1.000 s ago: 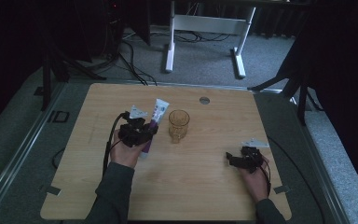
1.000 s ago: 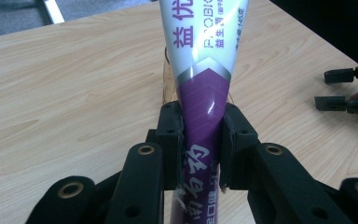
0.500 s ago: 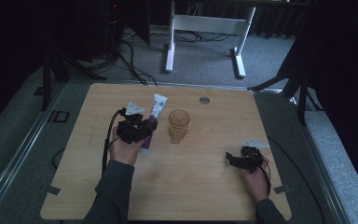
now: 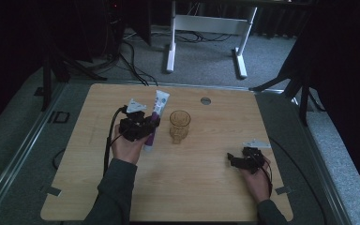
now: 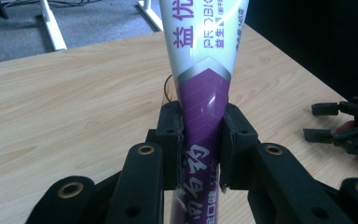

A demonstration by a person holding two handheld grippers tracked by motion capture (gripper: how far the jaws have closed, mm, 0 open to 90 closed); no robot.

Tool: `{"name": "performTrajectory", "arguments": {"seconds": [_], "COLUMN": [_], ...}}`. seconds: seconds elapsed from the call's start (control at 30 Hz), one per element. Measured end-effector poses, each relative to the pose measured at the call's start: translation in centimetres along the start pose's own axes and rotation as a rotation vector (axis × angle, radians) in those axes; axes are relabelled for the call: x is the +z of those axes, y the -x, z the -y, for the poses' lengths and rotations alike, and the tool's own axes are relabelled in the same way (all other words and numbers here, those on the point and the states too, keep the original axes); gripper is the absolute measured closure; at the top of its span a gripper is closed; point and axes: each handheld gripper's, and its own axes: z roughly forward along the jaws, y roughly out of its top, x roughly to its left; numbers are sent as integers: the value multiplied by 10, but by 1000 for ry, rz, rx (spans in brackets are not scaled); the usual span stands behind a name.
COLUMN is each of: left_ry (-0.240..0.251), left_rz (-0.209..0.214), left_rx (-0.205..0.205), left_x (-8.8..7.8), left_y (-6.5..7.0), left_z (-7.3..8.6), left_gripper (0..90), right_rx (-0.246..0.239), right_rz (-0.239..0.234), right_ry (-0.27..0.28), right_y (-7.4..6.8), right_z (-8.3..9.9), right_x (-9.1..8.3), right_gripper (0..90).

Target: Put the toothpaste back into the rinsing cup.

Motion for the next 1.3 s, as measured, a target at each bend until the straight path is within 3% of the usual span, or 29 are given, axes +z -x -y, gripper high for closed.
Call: {"name": "performTrajectory", "arguments": {"seconds": [0.57,1.0,1.3], "left_ry": [51,87,114], "left_rz": [22,19,16], "left_rx": [-21,-18,-40], "left_x": [6,8,12], "left_y": [0,1,-1], "left_z": [-6,-15,-17], "left_gripper": [727,727,726], "right_rx": [2,0,0], "right_rz": [0,0,0], "right_ry": [-1,0,0], "right_y": [0,0,0], "right_z": [0,0,0], "right_x": [0,0,0], "right_gripper": [195,195,195]}}
